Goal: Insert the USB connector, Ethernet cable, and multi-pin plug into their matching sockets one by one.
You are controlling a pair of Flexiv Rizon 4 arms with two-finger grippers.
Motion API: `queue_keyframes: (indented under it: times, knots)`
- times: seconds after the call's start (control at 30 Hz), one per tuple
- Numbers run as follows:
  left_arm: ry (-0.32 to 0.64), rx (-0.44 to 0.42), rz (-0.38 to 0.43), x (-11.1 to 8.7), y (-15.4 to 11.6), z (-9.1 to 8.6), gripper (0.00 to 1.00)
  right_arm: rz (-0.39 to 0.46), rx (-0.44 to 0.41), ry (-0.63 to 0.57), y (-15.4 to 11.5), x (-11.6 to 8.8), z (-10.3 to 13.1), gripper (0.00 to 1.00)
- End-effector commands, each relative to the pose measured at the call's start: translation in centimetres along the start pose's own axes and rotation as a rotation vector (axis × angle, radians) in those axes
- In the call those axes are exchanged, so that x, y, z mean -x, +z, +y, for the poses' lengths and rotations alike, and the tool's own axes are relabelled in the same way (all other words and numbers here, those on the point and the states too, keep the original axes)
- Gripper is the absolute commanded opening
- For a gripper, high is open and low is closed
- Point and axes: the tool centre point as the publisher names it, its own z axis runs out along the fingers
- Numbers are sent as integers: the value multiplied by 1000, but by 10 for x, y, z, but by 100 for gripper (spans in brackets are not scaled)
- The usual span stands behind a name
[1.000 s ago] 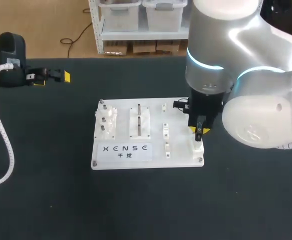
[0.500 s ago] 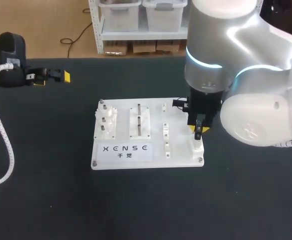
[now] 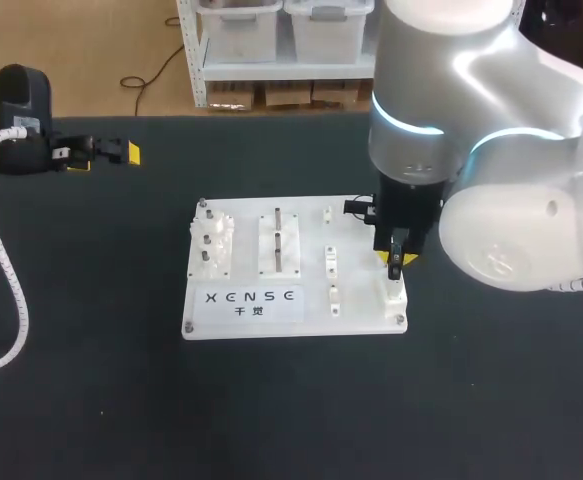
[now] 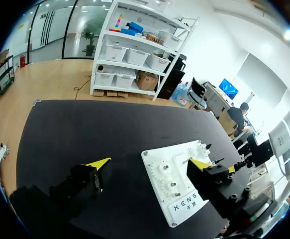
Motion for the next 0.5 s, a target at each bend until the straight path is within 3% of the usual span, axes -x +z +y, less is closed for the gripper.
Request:
queue_keyframes:
  times: [0.03,0.5]
  knots:
    - [0,0,0,0,0,0,100,4,1,-4,1,0,-1,0]
    - [0,0,0,0,0,0,100,11,9,-18,1,-3,-3,0]
